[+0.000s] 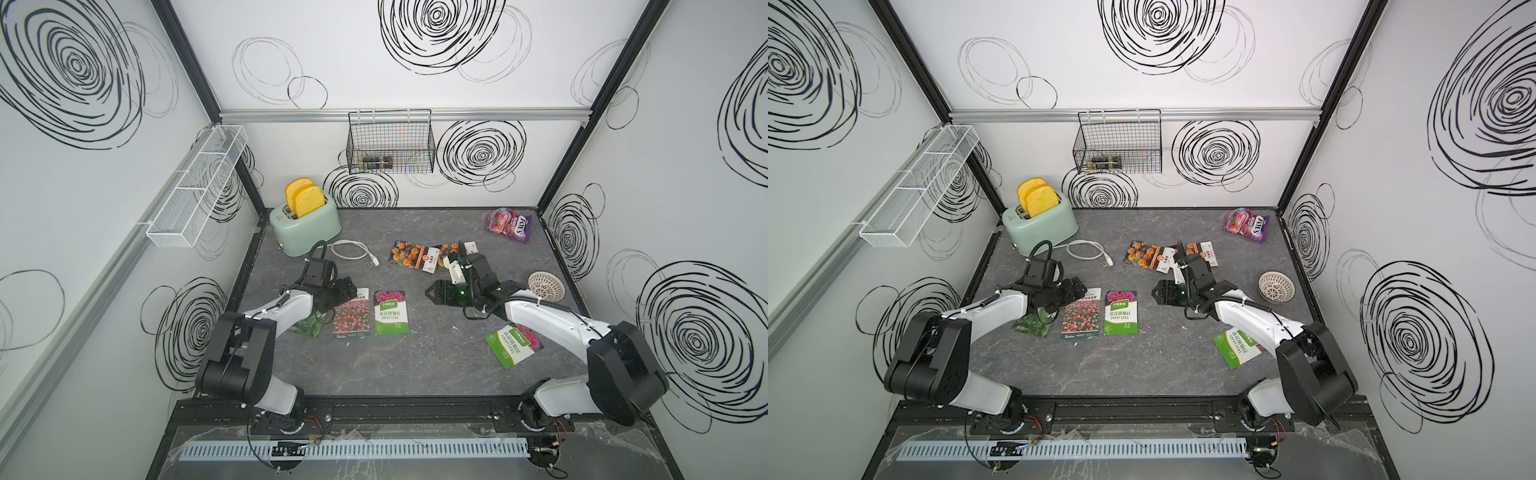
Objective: Arrange the seed packets in a row
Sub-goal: Adjust the seed packet at the center of the board.
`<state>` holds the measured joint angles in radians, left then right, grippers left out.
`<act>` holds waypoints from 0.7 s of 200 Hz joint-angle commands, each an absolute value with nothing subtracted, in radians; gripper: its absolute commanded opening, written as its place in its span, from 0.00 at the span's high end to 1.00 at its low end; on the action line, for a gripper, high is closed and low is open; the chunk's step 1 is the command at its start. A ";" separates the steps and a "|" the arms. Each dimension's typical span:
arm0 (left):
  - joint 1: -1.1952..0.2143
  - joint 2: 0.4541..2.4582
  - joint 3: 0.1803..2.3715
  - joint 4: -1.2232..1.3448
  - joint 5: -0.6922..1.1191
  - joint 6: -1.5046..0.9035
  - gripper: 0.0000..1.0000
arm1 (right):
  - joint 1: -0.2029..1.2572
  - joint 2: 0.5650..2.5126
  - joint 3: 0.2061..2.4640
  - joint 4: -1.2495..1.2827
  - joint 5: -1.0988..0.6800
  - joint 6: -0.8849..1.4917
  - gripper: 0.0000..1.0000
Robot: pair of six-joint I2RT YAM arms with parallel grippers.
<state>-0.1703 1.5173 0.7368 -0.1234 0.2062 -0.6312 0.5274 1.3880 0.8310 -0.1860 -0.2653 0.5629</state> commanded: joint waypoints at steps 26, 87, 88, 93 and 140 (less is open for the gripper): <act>-0.176 1.565 0.800 -0.083 0.189 -0.615 0.12 | 0.494 1.336 0.819 -0.237 -0.253 0.539 0.32; -0.173 1.603 0.828 -0.097 0.177 -0.587 0.12 | 0.481 1.304 0.802 -0.243 -0.240 0.541 0.32; -0.173 1.603 0.829 -0.097 0.177 -0.586 0.12 | 0.481 1.304 0.802 -0.243 -0.239 0.541 0.32; -0.172 1.606 0.831 -0.098 0.175 -0.586 0.12 | 0.480 1.302 0.801 -0.243 -0.239 0.541 0.32; -0.156 1.624 0.834 -0.097 0.173 -0.575 0.12 | 0.477 1.290 0.801 -0.248 -0.233 0.541 0.32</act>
<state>-0.1673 1.6108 0.8101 -0.1066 0.1925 -0.5938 0.4828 1.3205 0.8089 -0.2226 -0.2478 0.5518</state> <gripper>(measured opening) 0.881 0.680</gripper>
